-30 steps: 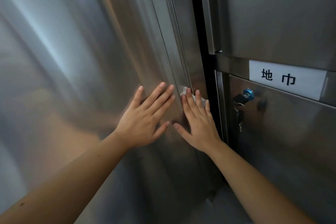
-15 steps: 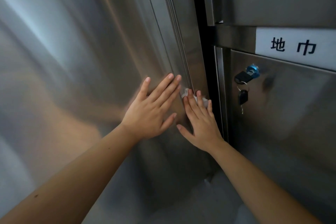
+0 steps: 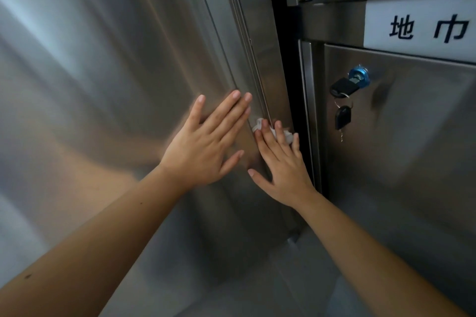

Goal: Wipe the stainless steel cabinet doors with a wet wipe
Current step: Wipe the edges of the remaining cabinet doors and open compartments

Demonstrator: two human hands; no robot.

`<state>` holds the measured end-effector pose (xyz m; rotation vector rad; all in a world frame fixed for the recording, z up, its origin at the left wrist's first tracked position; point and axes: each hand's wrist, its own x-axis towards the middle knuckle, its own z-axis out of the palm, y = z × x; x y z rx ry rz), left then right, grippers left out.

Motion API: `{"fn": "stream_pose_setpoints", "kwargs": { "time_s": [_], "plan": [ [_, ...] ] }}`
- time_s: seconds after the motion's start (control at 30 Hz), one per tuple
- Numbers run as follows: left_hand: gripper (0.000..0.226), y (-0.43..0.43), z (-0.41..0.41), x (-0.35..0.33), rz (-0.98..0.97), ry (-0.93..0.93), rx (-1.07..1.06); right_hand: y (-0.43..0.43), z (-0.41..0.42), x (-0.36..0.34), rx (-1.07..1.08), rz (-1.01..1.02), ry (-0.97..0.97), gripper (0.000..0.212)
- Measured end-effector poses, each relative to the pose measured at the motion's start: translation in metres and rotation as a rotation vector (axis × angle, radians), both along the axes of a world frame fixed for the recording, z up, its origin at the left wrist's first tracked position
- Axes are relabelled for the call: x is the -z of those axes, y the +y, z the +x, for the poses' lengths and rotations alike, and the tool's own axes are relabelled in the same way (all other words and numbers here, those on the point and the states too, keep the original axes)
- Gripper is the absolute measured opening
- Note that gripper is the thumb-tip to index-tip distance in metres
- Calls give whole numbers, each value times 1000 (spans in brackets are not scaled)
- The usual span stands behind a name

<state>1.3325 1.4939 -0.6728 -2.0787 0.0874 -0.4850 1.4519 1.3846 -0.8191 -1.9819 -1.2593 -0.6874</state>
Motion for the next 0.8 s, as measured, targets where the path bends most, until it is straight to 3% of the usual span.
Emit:
{"fn": "stream_pose_setpoints", "kwargs": {
  "time_s": [0.4,0.8],
  "plan": [
    [68,-6,4,30,-56,98,57,-4,-4,30,19,-48,27,73],
    [70,-2,-1,52,-90,70,7,-3,-7,63,32,-73,72,74]
  ]
}}
